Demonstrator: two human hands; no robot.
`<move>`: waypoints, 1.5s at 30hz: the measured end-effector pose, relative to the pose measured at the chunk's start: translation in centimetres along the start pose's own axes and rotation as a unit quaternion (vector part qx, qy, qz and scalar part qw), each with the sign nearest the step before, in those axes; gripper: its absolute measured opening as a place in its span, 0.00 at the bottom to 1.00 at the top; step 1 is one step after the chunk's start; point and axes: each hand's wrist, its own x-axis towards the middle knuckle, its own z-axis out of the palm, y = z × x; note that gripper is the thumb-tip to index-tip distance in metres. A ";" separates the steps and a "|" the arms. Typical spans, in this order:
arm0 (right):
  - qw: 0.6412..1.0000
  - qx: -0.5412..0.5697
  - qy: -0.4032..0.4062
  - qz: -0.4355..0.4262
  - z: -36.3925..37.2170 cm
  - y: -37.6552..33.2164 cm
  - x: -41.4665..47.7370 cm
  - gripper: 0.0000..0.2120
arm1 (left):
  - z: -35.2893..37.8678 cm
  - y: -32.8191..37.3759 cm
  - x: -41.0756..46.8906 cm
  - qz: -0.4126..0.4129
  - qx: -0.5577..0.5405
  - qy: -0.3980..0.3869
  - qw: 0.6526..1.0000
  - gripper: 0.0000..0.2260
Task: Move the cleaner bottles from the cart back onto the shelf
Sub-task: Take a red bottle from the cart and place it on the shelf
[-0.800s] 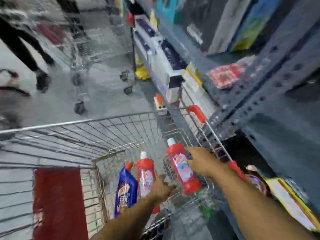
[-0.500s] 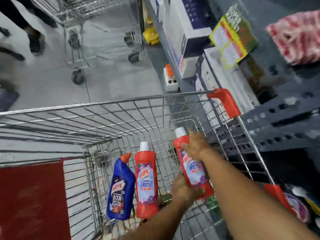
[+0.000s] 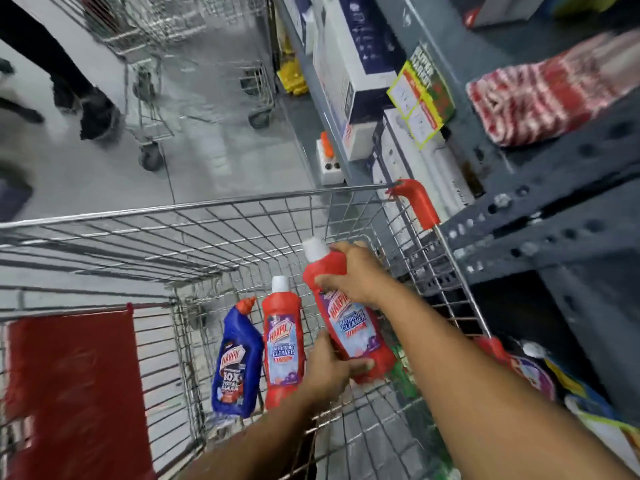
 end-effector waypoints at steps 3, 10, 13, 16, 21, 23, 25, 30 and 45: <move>0.994 0.065 0.060 -0.058 -1.7 -3.1 -5.1 0.34 | -1.7 3.2 -3.9 0.073 0.040 -0.031 0.996 0.27; 0.940 0.239 0.141 -0.199 -8.4 -7.4 -18.0 0.29 | -4.0 9.4 -15.8 0.195 0.080 -0.140 0.967 0.30; 0.912 0.276 0.174 -0.249 -10.6 -7.8 -24.4 0.28 | -2.8 11.1 -21.3 0.246 0.083 -0.165 0.952 0.31; 0.887 0.293 0.212 -0.285 -11.6 -6.9 -30.7 0.23 | -0.6 10.7 -25.6 0.288 0.106 -0.183 0.934 0.30; 0.850 0.326 0.282 -0.304 -10.9 -2.4 -40.6 0.23 | 4.2 7.8 -31.8 0.322 0.151 -0.240 0.903 0.29; 0.831 0.326 0.344 -0.293 -10.0 0.8 -45.8 0.23 | 7.1 5.6 -34.1 0.338 0.170 -0.271 0.885 0.30; 0.810 0.333 0.389 -0.286 -8.7 3.0 -50.4 0.24 | 9.3 3.5 -35.9 0.352 0.177 -0.294 0.871 0.32; 0.738 0.341 0.528 -0.245 -4.8 12.8 -63.1 0.25 | 19.8 -4.4 -40.2 0.359 0.254 -0.408 0.801 0.40; 0.573 0.395 0.710 -0.110 0.6 35.4 -85.1 0.23 | 45.4 -24.6 -48.4 0.385 0.382 -0.560 0.627 0.26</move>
